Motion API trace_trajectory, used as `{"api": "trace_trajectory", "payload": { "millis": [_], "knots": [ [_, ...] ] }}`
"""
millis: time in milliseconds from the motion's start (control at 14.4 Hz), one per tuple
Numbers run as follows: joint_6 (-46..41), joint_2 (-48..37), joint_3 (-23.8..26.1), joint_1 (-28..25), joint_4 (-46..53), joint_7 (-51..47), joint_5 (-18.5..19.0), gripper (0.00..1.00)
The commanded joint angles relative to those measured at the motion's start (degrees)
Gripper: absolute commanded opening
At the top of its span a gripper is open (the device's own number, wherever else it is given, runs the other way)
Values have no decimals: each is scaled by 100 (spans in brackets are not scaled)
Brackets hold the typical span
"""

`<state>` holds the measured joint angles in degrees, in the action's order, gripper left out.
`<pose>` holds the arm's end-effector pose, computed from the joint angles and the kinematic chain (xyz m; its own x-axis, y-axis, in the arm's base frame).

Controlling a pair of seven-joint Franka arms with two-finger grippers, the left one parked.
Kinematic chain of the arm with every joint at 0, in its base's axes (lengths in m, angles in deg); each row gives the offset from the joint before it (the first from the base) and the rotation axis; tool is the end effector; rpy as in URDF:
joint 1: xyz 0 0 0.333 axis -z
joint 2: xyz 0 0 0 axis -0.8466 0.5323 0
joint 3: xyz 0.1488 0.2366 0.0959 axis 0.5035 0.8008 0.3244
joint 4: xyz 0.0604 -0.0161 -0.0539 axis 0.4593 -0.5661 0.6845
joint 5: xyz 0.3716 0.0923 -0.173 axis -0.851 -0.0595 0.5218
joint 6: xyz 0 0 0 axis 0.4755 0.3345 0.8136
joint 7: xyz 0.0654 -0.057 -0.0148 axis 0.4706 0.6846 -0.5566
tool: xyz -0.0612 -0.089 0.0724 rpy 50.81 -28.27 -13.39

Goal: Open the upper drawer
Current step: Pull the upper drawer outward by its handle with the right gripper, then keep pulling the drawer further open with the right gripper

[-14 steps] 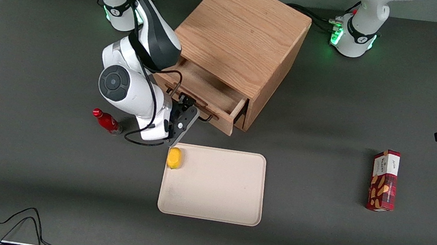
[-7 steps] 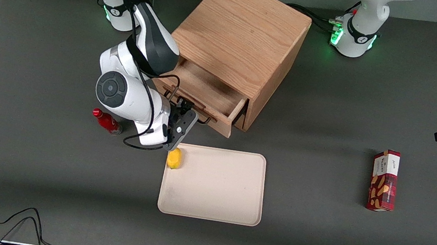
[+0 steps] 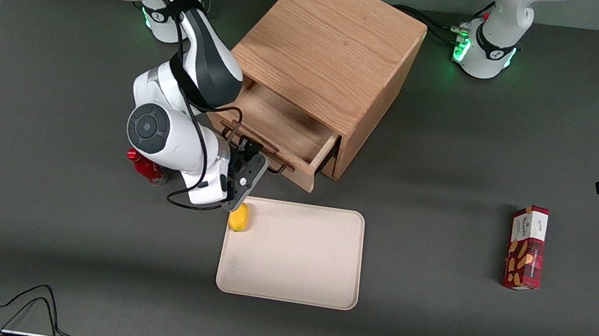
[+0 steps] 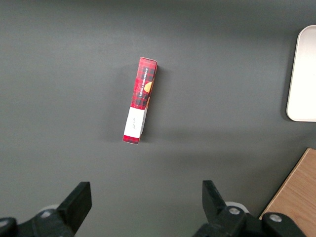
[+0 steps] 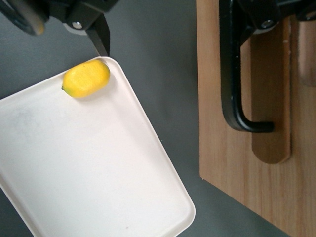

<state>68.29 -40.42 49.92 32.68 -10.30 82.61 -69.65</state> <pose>0.6214 0.3607 0.3311 0.5314 0.8377 0.1260 0.8341 -0.4914 -0.2506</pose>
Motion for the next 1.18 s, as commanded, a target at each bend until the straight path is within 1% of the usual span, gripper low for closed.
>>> {"api": "trace_trajectory", "payload": {
  "millis": [0,347,555,1110],
  "knots": [
    [-158,161,13,99,246,178,137,100],
    [-421,336,13,204,588,293,146,100],
    [-457,380,13,248,676,345,216,100],
    [-659,521,4,397,913,591,225,100]
  ]
}}
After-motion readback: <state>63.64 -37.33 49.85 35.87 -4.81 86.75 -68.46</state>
